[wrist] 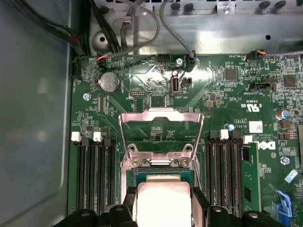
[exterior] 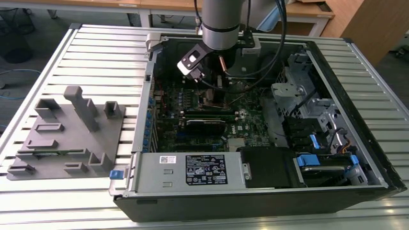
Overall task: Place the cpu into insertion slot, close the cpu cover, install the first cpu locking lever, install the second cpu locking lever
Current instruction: 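Place the cpu into insertion slot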
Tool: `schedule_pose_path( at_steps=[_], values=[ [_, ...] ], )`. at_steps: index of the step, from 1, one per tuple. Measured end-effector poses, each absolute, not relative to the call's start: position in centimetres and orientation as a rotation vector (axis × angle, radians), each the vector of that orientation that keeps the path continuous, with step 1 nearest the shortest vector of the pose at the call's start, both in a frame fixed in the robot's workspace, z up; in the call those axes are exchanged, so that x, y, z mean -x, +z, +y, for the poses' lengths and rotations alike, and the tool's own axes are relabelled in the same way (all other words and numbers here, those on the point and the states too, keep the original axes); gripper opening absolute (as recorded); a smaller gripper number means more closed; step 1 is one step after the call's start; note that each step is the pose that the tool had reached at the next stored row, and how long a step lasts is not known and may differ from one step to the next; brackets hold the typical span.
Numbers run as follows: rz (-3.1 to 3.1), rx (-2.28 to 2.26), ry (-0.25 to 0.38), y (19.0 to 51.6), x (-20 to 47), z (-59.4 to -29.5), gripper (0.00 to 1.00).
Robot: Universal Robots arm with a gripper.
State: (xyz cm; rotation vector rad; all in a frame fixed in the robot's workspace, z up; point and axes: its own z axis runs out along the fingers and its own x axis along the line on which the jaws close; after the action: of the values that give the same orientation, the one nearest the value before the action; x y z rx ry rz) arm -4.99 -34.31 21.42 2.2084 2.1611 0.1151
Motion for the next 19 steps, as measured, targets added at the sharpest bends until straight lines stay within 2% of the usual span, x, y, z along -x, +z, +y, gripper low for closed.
schedule_pose_path(
  at_steps=[19],
  values=[
    [2.161,-2.208,0.115,20.58,5.08,-34.28,0.54]
  ],
)
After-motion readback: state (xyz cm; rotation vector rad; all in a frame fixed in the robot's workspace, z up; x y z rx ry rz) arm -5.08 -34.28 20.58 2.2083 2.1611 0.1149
